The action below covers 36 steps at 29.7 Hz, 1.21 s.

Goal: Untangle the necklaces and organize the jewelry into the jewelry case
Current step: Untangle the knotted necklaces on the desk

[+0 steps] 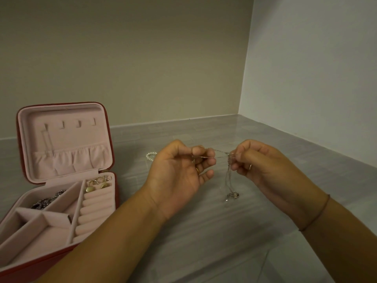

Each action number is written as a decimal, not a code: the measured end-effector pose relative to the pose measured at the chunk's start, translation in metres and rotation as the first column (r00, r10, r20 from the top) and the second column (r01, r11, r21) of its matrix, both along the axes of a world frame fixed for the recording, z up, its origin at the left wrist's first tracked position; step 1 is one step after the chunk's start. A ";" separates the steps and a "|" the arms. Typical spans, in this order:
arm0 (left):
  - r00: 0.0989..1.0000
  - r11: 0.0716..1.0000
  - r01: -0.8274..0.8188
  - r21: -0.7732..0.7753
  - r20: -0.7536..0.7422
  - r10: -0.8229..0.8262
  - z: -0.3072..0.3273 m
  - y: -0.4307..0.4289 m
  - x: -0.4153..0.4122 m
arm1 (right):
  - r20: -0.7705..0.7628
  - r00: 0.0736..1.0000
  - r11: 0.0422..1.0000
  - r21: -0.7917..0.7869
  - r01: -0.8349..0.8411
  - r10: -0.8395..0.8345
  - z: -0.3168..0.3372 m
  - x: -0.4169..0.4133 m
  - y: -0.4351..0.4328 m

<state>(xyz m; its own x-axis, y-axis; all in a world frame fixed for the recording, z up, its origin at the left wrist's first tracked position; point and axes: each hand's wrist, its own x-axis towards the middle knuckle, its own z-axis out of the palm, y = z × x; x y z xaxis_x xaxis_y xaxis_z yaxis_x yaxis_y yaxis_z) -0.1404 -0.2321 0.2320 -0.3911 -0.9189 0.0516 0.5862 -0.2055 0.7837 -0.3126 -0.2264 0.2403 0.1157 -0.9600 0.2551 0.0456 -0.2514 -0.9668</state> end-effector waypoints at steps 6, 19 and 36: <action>0.981 0.994 -0.082 0.073 -0.171 0.094 0.002 -0.001 0.000 | 0.351 0.935 0.981 0.158 -0.110 0.048 -0.004 -0.006 -0.003; 0.940 0.951 -0.305 0.050 0.177 0.292 -0.003 -0.005 0.003 | 0.571 0.820 0.981 0.168 -0.094 -0.020 -0.009 -0.017 -0.011; 0.589 0.868 -0.416 -0.272 0.647 0.485 -0.007 0.002 -0.005 | 0.538 0.842 0.999 0.027 0.035 -0.044 -0.003 -0.022 -0.011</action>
